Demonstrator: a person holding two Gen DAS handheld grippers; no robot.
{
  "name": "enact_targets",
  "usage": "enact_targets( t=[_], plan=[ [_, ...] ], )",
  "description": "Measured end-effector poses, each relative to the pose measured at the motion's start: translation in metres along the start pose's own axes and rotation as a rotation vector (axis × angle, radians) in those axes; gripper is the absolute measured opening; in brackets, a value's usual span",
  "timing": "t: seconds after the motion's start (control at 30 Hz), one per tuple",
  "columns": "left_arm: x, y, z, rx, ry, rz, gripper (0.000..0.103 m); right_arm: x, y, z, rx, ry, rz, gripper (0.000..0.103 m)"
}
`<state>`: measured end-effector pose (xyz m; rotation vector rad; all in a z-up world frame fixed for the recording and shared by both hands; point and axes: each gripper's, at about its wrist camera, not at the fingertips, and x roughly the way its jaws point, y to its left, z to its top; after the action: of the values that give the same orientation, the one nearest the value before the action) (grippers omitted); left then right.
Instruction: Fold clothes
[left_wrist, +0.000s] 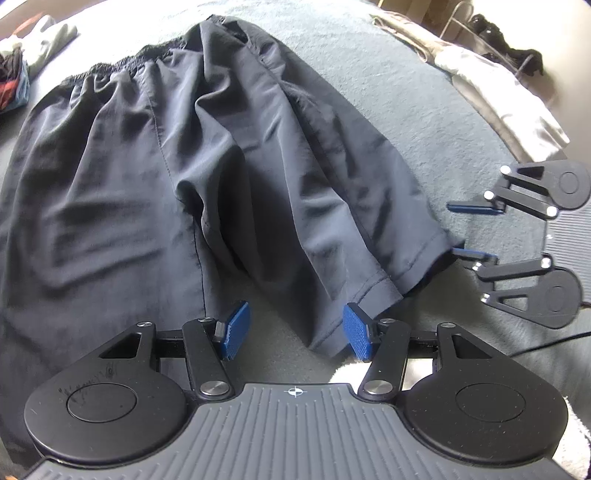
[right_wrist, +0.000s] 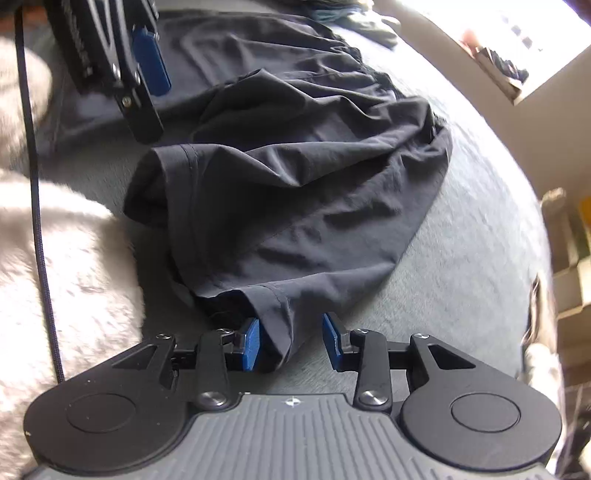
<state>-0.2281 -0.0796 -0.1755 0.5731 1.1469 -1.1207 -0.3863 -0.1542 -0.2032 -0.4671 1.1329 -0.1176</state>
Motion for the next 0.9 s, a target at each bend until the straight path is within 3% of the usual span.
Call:
enact_targets(
  t=[0.1,0.13,0.17,0.2,0.33,0.47,0.57,0.8,0.87,0.9],
  plan=[
    [0.003,-0.002,0.000,-0.006,0.015,0.000,0.056,0.009,0.004,0.002,-0.059,-0.020,-0.027,0.032],
    [0.004,-0.003,0.000,-0.001,0.018,-0.002,0.056,0.011,0.004,0.002,-0.068,-0.029,-0.030,0.022],
    [0.005,-0.005,0.000,0.005,0.020,-0.003,0.056,0.011,0.001,0.003,-0.053,-0.035,-0.021,0.001],
    [0.005,-0.005,0.000,0.011,0.021,-0.003,0.056,0.008,-0.005,0.003,-0.012,-0.053,-0.017,0.000],
    [0.005,-0.006,0.002,0.016,0.018,-0.022,0.056,-0.021,-0.052,-0.014,0.398,-0.134,-0.032,0.000],
    [0.008,-0.006,0.004,0.013,0.024,-0.025,0.056,-0.042,-0.100,-0.072,0.917,-0.158,-0.008,0.000],
    [0.012,-0.006,0.004,0.016,0.039,-0.023,0.056,-0.037,-0.107,-0.109,1.099,-0.109,-0.012,0.000],
    [0.019,-0.008,0.004,0.008,0.055,-0.018,0.056,-0.003,-0.123,-0.179,1.621,0.014,0.075,0.006],
    [0.020,-0.008,0.005,0.000,0.055,-0.020,0.056,-0.005,-0.127,-0.201,1.784,-0.002,0.093,0.020],
    [0.019,-0.004,0.003,-0.006,0.056,-0.022,0.056,-0.008,-0.126,-0.207,1.832,-0.020,0.110,0.021]
  ],
)
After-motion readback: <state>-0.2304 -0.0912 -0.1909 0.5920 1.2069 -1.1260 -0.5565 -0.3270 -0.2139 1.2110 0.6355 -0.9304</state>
